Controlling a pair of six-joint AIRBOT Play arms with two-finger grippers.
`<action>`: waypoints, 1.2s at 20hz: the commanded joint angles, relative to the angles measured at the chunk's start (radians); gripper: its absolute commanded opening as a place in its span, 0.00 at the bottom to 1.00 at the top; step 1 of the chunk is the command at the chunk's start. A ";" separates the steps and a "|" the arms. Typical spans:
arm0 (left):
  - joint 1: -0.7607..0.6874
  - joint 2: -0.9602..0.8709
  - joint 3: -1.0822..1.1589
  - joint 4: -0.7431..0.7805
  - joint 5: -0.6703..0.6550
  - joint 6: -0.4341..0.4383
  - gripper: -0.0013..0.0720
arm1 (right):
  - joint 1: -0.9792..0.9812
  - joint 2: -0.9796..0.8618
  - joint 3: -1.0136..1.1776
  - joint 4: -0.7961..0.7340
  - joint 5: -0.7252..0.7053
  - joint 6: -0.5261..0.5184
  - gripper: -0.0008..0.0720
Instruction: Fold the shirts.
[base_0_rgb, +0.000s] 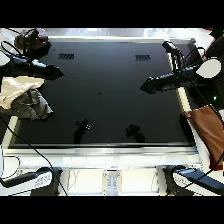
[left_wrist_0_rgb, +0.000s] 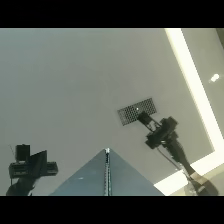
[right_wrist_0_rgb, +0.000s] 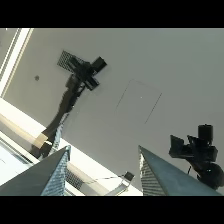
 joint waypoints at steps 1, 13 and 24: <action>0.000 -0.001 0.000 0.001 0.004 0.001 0.03 | 0.001 0.000 0.000 0.000 0.000 0.000 0.66; 0.339 -0.094 0.000 0.695 0.193 -0.557 0.68 | 0.001 0.000 0.000 0.006 -0.119 0.000 0.66; 0.477 -0.485 0.000 0.391 -0.024 -0.553 1.00 | 0.001 0.000 0.000 0.065 -0.282 0.001 0.66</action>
